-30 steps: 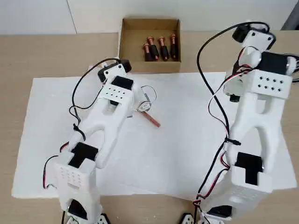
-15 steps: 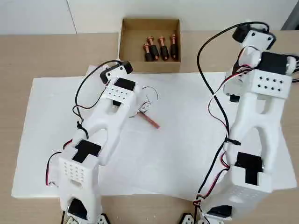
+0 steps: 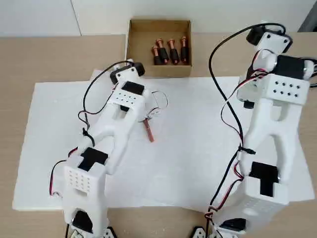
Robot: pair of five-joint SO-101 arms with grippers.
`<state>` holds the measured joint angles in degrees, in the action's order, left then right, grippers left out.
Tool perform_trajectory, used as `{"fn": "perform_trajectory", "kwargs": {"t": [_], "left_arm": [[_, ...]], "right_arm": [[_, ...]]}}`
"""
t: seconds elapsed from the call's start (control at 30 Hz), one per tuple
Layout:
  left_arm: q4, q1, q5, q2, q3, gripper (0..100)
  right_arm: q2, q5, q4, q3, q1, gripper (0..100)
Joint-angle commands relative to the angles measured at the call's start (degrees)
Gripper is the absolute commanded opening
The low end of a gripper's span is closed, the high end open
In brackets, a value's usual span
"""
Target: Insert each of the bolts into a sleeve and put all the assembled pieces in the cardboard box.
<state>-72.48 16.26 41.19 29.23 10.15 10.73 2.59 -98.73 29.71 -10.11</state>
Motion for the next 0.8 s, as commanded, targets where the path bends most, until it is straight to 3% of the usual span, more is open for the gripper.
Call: {"fn": "perform_trajectory", "kwargs": {"t": [0.0, 0.23, 0.5, 0.77], "left_arm": [[-7.74, -0.35, -12.13, -0.97, 7.08, 1], [-18.37, -2.02, -42.64, -0.62, 15.96, 1], [-19.78, -4.04, -47.21, -1.05, 17.45, 1], [-28.04, -1.23, -56.97, -1.05, 31.52, 1]], "right_arm": [[-3.21, 0.44, -0.04, 0.09, -0.31, 0.4], [-3.21, 0.53, -0.04, 0.09, -0.31, 0.4], [-3.30, 0.62, -0.04, 0.09, -0.22, 0.4], [-3.74, 0.35, -0.04, 0.09, 2.24, 0.4]]}}
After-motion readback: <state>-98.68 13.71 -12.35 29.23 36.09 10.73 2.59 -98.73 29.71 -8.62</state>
